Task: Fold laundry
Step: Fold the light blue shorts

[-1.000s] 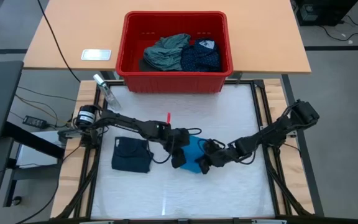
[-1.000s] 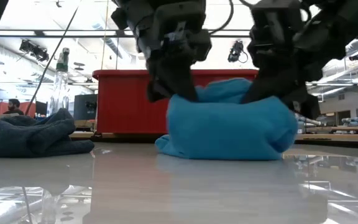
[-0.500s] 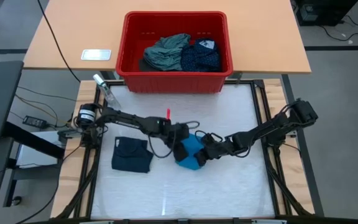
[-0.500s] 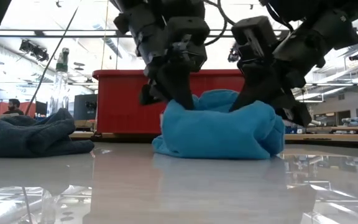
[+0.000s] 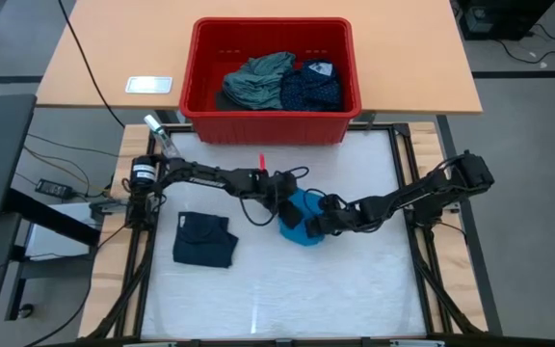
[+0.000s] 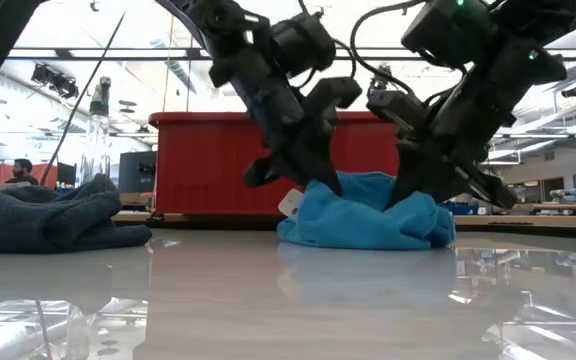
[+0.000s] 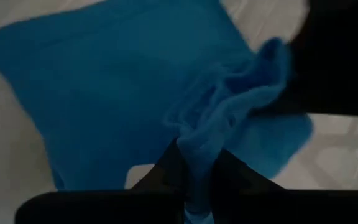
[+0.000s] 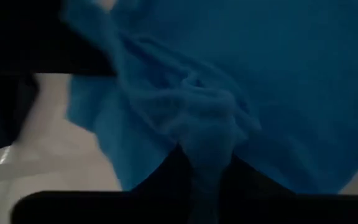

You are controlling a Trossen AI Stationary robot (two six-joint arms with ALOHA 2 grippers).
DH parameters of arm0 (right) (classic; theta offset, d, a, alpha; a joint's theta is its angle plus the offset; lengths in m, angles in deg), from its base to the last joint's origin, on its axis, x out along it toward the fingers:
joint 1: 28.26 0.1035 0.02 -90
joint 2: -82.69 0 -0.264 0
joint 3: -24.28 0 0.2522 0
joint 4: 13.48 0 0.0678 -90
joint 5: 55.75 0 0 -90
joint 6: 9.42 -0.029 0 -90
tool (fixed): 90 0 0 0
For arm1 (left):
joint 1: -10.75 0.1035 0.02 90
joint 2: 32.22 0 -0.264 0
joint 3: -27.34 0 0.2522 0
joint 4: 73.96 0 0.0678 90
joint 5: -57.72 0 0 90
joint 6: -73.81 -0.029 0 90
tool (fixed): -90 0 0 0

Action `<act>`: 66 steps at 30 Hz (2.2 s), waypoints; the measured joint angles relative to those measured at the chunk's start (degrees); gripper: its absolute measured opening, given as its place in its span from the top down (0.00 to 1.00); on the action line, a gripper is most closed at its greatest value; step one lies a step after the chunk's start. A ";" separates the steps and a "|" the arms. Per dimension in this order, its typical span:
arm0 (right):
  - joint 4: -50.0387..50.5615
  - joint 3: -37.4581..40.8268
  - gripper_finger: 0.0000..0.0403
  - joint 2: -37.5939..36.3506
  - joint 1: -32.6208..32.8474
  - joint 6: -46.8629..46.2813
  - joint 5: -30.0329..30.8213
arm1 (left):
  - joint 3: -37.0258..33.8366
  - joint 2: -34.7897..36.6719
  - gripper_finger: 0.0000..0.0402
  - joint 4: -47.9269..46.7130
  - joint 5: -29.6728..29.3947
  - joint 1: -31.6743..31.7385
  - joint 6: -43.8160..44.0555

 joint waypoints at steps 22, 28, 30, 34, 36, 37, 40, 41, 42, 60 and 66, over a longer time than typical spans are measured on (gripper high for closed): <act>26.90 -0.02 0.57 -25.69 -0.44 1.21 5.57 | 4.24 -3.91 0.90 10.63 3.77 8.53 2.64; 30.85 -0.03 0.57 -27.23 -2.68 5.15 5.56 | 4.33 -4.50 0.90 11.94 9.56 7.30 1.48; 31.65 -0.04 0.57 -27.50 -3.68 6.88 5.18 | 4.33 -4.52 0.90 12.31 9.56 7.45 0.70; 31.15 -0.04 0.57 -27.37 -5.80 11.67 2.51 | 4.33 -4.52 0.90 13.62 11.04 8.22 -1.33; 30.23 -0.04 0.57 -27.03 -6.67 14.10 0.92 | 4.33 -4.52 0.90 15.94 12.68 8.44 -2.40; 30.28 -0.04 0.57 -27.00 -7.00 14.88 0.46 | 4.33 -4.52 0.90 17.38 14.21 8.53 -2.54; 30.36 -0.04 0.57 -27.55 -7.61 15.68 0.48 | 4.33 -4.52 0.90 21.52 20.12 8.93 -1.49; 30.57 -0.04 0.57 -27.95 -7.85 15.74 0.48 | 4.33 -4.52 0.90 22.60 21.83 9.00 -1.23; 30.55 -0.04 0.57 -28.48 -8.09 15.71 0.47 | 4.35 -4.49 0.90 22.98 23.05 9.01 -1.26; 23.95 -0.10 0.57 -27.90 -5.21 12.90 0.30 | 4.33 -12.78 0.88 20.40 31.10 6.69 -5.90; 7.69 1.01 0.58 -19.32 0.00 12.85 -3.63 | 4.33 -12.89 0.73 25.60 30.83 6.01 -7.16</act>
